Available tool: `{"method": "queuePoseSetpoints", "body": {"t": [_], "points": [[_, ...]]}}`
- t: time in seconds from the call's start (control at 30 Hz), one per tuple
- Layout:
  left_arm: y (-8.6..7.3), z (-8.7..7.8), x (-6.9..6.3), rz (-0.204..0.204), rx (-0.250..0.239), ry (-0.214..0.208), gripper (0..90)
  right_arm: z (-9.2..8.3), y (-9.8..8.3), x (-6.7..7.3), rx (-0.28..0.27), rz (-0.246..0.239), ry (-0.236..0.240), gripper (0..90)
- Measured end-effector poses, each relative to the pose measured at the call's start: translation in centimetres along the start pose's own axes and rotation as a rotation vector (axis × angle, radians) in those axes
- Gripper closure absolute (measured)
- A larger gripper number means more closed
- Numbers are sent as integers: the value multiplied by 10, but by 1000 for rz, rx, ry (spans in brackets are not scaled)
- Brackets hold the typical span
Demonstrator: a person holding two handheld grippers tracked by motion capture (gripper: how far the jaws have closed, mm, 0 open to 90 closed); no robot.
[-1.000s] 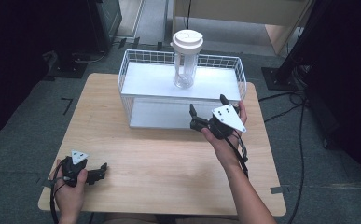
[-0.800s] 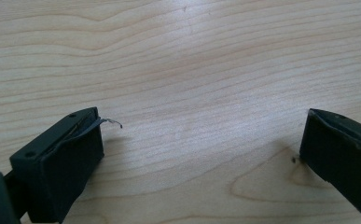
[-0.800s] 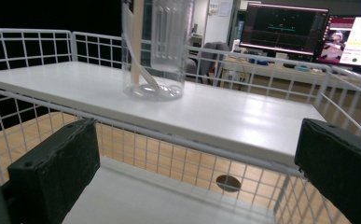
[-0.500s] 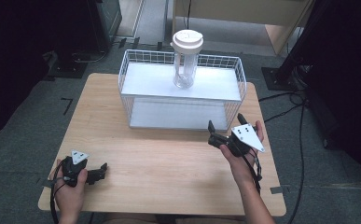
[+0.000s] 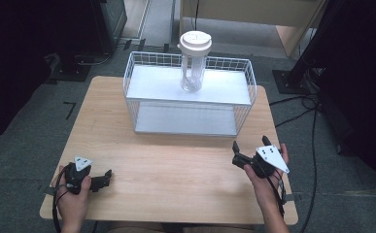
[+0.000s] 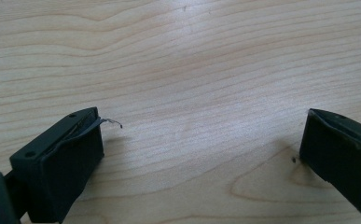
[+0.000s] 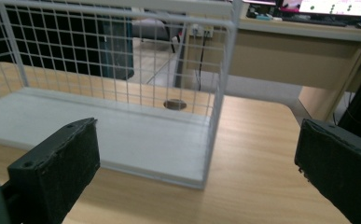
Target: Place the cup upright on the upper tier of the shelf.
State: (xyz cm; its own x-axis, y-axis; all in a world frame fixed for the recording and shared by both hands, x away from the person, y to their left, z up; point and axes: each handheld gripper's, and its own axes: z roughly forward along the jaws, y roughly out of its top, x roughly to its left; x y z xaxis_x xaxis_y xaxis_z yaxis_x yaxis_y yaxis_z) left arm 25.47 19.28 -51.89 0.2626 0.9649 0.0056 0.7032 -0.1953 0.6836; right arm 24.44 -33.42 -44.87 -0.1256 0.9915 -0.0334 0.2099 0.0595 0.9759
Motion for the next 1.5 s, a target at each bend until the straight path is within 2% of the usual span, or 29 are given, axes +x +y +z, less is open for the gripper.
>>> {"method": "queuePoseSetpoints", "body": {"t": [0.23, 0.47, 0.73, 0.9, 1.0, 1.13, 1.23, 1.33, 1.5], "points": [[0, 0, 0, 1, -1, 1, 0, -8, -18, -13, 43, 1, -26, 2], [0, 0, 0, 2, -1, 2, 0, -18, -33, -29, 82, 25, -57, 2], [0, 0, 0, 2, -1, 2, 0, -28, -55, -44, 155, 38, -88, 2], [0, 0, 0, 2, -1, 2, 0, -31, -63, -47, 201, 44, -90, 2], [0, 0, 0, 2, -1, 3, 0, -33, -71, -50, 255, 49, -62, 2], [0, 0, -1, 0, -3, 3, 0, -33, -77, -50, 294, 38, -59, 2], [0, 0, 0, 2, 0, 3, 0, -32, -82, -50, 350, 36, -53, 2], [0, 0, 0, 3, 0, 3, 0, -34, -83, -51, 351, 41, -52, 2], [0, 0, 0, 3, -1, 3, 0, -37, -85, -56, 395, 29, -45, 2]]}}
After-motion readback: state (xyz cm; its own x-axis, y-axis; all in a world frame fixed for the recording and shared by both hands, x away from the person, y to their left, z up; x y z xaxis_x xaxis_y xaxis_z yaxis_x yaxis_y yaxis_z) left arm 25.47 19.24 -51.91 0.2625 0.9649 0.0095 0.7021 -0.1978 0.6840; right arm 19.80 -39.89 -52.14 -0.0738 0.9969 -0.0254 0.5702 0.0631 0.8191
